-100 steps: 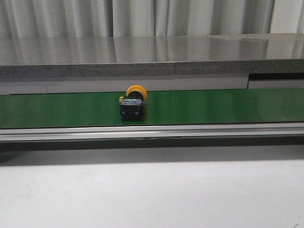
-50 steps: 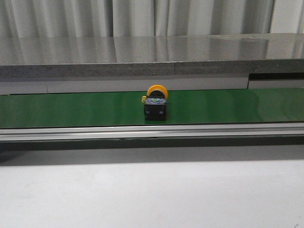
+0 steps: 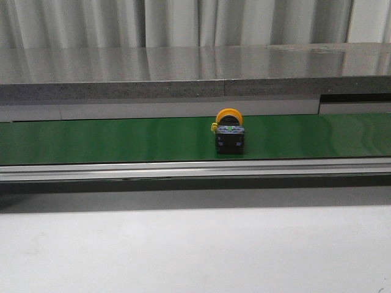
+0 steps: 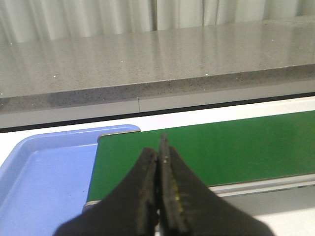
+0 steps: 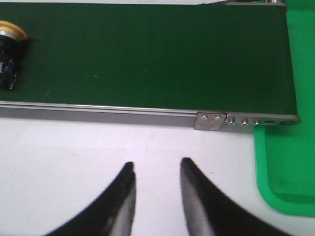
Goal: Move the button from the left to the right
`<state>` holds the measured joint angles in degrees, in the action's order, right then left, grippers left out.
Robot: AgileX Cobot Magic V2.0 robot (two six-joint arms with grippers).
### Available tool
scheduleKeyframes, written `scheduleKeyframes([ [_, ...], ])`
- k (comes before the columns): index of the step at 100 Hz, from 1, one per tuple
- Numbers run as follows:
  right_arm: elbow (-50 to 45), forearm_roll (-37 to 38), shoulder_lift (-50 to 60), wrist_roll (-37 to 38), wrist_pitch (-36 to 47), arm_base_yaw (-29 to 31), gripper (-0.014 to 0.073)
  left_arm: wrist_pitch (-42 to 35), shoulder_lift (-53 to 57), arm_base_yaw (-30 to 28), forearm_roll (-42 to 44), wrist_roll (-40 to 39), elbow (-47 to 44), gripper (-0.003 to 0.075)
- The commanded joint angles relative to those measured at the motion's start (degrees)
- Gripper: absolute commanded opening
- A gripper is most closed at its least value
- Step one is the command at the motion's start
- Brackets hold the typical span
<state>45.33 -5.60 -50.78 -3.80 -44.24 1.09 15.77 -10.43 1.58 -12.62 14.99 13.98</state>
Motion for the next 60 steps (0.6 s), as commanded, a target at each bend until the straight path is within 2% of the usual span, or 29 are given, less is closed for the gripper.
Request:
scheduleKeyframes([
  [1, 2.1, -0.3, 0.1, -0.1, 3.0, -0.1, 0.0507, -4.7, -0.6, 0.4, -0.9, -0.1, 1.5, -0.0020],
  [7, 2.1, -0.6, 0.1, -0.1, 3.4, -0.1, 0.0574, -4.7, -0.6, 0.4, -0.9, -0.1, 1.5, -0.0020],
  [11, 2.1, -1.3, 0.1, -0.1, 3.8, -0.1, 0.0588, -4.7, -0.6, 0.4, -0.9, -0.1, 1.5, -0.0020],
  [35, 2.9, -3.3, -1.5, -1.2, 6.6, -0.1, 0.0580, -4.7, -0.6, 0.4, -0.9, -0.1, 1.5, -0.0020],
  [49, 6.1, -4.3, -6.3, -1.9, 6.5, -0.1, 0.0580, -4.7, -0.6, 0.4, -0.9, -0.1, 1.5, -0.0020],
  [60, 8.9, -6.9, -11.2, -5.7, 6.3, -1.4, 0.0580, -4.7, -0.6, 0.4, -0.9, -0.1, 1.5, -0.0021],
])
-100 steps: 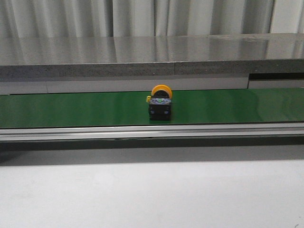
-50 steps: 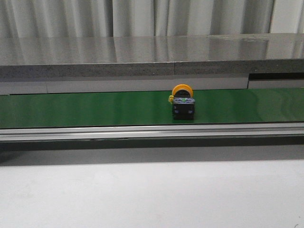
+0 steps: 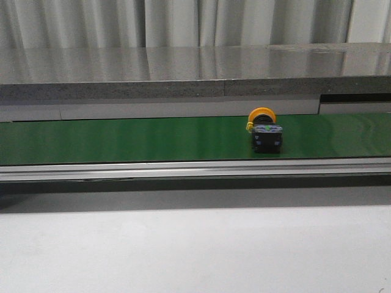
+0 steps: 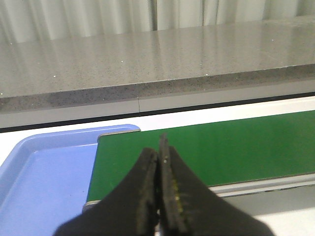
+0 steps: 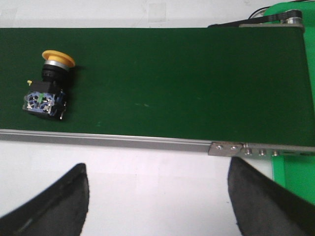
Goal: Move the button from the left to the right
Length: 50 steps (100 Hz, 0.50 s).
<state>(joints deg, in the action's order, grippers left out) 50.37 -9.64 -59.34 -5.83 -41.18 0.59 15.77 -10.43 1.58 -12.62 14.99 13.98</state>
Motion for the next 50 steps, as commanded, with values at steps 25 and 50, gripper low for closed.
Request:
scheduleKeyframes([
  [25, 8.7, -4.6, -14.3, -6.2, 6.4, -7.0, 0.0580, -4.7, -0.6, 0.4, -0.9, -0.1, 1.5, -0.0021],
  [50, 12.4, -4.5, -23.7, -6.2, 8.7, -10.9, 0.0580, -4.7, -0.6, 0.4, -0.9, -0.1, 1.5, -0.0020],
])
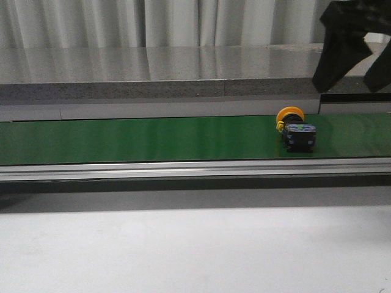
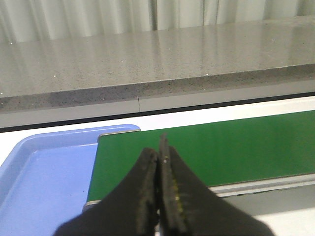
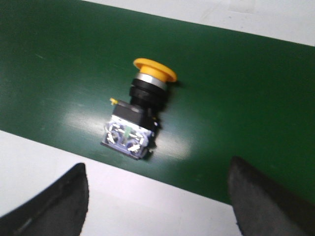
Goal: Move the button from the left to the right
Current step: 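Lower the right gripper onto the button at the belt end and grasp, then carry the button with the right gripper into the green tray, release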
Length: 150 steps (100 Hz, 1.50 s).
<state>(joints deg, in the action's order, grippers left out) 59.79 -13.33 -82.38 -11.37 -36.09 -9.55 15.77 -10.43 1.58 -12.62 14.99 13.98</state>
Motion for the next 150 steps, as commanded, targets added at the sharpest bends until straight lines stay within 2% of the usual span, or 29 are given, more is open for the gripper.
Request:
scheduleKeyframes([
  [1, 3.1, -0.7, -0.9, -0.7, 3.6, -0.8, 0.0580, -4.7, -0.6, 0.4, -0.9, -0.1, 1.5, -0.0021],
  [49, 4.9, 1.2, -13.2, -0.6, 6.7, -0.8, 0.0561, -4.7, -0.6, 0.4, -0.9, -0.1, 1.5, -0.0020],
  [59, 4.9, 1.3, -13.5, -0.6, 6.5, -0.8, 0.0447, -4.7, -0.6, 0.4, -0.9, -0.1, 1.5, -0.0021],
  [75, 4.9, 2.2, -12.9, -0.6, 6.4, -0.8, 0.0179, -4.7, -0.6, 0.4, -0.9, -0.1, 1.5, -0.0021],
  [83, 5.4, 3.0, -12.1, -0.6, 5.6, -0.7, 0.0120, -4.7, -0.6, 0.4, -0.9, -0.1, 1.5, -0.0021],
  [94, 7.6, 4.2, -10.7, -0.6, 3.7, 0.4, 0.0119, -4.7, -0.6, 0.4, -0.9, -0.1, 1.5, -0.0020],
  [121, 14.9, 4.7, -7.2, -0.6, 1.1, 9.2, 0.0119, -4.7, -0.6, 0.4, -0.9, -0.1, 1.5, -0.0020],
  [150, 16.8, 6.1, -7.3, -0.6, 0.5, 24.3, 0.0119, -4.7, -0.6, 0.4, -0.9, -0.1, 1.5, -0.0020],
])
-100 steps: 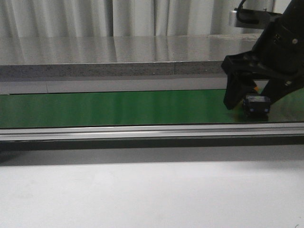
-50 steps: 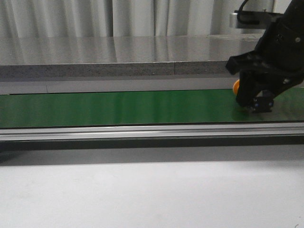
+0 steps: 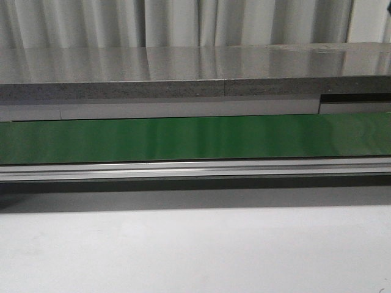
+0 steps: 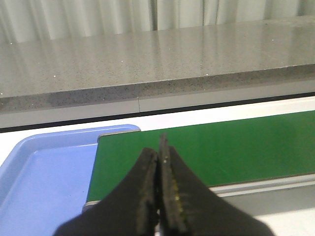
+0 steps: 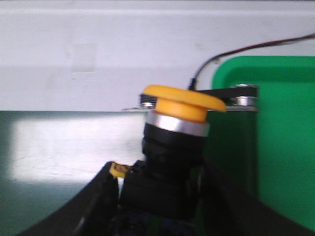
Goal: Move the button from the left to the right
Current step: 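Carry the button with the right gripper into the green tray, release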
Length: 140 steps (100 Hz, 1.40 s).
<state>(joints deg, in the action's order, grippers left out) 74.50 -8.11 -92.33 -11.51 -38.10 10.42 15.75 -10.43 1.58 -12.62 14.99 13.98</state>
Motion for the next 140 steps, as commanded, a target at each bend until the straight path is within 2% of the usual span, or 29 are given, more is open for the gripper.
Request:
scheduleKeyframes([
  [1, 2.1, 0.9, 2.6, -0.4, 2.5, 4.3, 0.0119, -4.6, -0.6, 0.4, -0.9, -0.1, 1.5, -0.0021],
  [14, 2.1, 1.9, 1.5, -0.4, 3.5, 10.6, 0.0119, -4.6, -0.6, 0.4, -0.9, -0.1, 1.5, -0.0020],
  [31, 2.1, 2.3, -1.6, -0.5, 3.4, 15.4, 0.0119, -4.6, -0.6, 0.4, -0.9, -0.1, 1.5, -0.0021],
  [83, 2.1, 2.2, -13.2, -0.5, 2.5, 15.8, 0.0135, -4.6, -0.6, 0.4, -0.9, -0.1, 1.5, -0.0021],
  [93, 2.1, 2.2, -13.8, -0.5, 2.5, 15.8, 0.0213, -4.6, -0.6, 0.4, -0.9, -0.1, 1.5, -0.0021],
  [106, 2.1, 2.2, -13.8, -0.5, 3.4, 15.8, 0.0414, -4.6, -0.6, 0.4, -0.9, -0.1, 1.5, -0.0020],
  [115, 2.1, 2.2, -13.8, -0.5, 3.8, 15.8, 0.0507, -4.6, -0.6, 0.4, -0.9, -0.1, 1.5, -0.0020],
  [140, 2.2, 2.3, -13.4, -0.3, 3.3, 15.9, 0.0510, -4.6, -0.6, 0.4, -0.9, -0.1, 1.5, -0.0020],
])
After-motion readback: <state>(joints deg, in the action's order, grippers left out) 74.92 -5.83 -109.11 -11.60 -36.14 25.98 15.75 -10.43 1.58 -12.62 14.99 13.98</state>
